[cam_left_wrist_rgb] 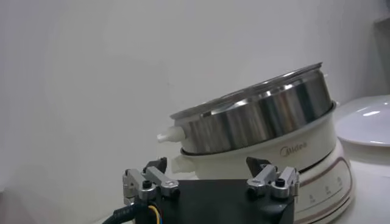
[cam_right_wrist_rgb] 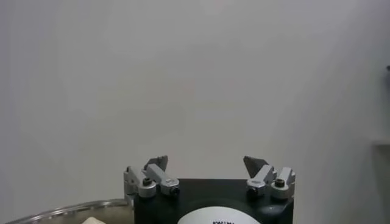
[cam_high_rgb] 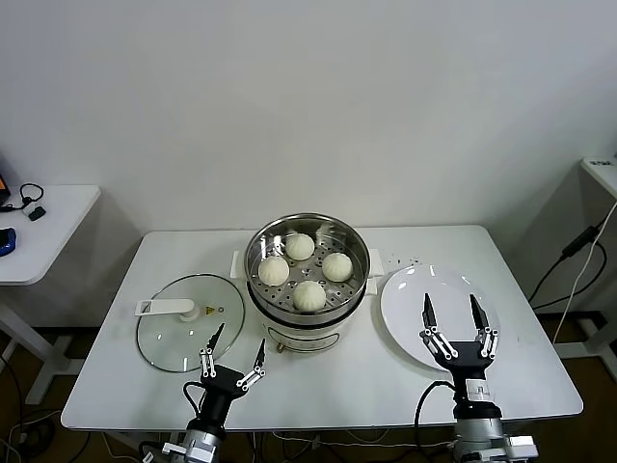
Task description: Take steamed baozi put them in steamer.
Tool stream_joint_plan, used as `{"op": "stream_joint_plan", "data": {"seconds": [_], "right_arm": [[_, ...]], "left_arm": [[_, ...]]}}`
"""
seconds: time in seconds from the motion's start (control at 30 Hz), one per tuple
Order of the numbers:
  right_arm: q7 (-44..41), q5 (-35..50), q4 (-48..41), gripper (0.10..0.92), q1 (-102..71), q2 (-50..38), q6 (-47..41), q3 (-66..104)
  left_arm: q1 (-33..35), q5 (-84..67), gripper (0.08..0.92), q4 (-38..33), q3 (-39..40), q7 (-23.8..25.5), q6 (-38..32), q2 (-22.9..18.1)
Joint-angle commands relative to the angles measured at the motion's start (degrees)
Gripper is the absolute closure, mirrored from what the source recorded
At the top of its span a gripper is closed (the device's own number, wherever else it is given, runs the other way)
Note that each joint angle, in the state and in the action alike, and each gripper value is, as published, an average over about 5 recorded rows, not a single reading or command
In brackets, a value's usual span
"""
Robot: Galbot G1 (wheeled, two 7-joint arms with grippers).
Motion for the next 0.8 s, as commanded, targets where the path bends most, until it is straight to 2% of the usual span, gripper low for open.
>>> {"op": "stream_joint_plan", "data": {"seconds": [0.03,0.8], "right_arm": [[-0.19,-0.59,-0.07,0.203,-1.83,1.70,1.54,-0.13],[-0.53,-0.25,-0.66,0.203,-1.73,1.61,1.88,-0.95]], "left_arm": [[0.12,-0.10,0.177,-0.04,0.04,0.01,-0.05,-2.65],[-0.04,-0.03,0.177,0.11,0.00,0.07,-0.09,-2.75]]}}
